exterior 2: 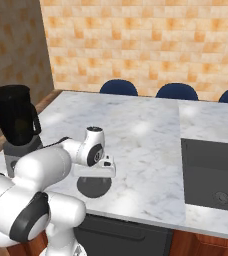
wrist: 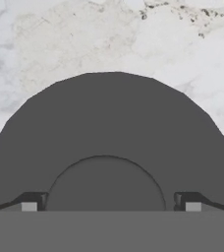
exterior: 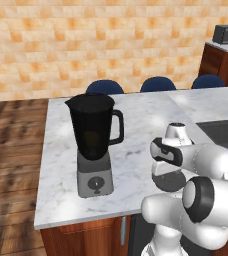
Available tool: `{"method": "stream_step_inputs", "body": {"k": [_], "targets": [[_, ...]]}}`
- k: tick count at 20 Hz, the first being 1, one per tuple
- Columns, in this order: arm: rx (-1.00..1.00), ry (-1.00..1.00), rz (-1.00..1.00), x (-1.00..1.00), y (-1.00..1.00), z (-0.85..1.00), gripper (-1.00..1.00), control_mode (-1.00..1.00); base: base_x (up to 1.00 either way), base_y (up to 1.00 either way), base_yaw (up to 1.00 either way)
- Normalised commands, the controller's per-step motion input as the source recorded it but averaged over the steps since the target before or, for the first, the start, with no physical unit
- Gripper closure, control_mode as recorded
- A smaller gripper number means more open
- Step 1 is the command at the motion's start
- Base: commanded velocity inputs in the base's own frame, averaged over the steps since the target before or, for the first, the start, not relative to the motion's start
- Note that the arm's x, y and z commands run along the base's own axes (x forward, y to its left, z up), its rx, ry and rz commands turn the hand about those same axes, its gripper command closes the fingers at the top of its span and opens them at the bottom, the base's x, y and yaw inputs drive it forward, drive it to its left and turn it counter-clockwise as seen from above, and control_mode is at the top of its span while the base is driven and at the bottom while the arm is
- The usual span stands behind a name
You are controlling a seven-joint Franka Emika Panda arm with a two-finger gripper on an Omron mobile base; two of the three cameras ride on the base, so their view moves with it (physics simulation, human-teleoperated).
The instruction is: Open the blender lid, put the pear in the blender, close the lid, and start the blender.
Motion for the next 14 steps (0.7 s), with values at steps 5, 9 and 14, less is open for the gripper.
{"method": "stream_step_inputs", "body": {"k": [5,9,14], "targets": [[0.0,0.0,0.0,-0.28,0.19,-0.74,1.0,-1.0,0.0,0.0,0.0],[0.0,0.0,0.0,-0.21,0.16,-0.55,1.0,-1.0,0.0,0.0,0.0],[0.0,-0.01,0.0,-0.27,0.09,-0.32,1.0,-1.0,0.0,0.0,0.0]]}}
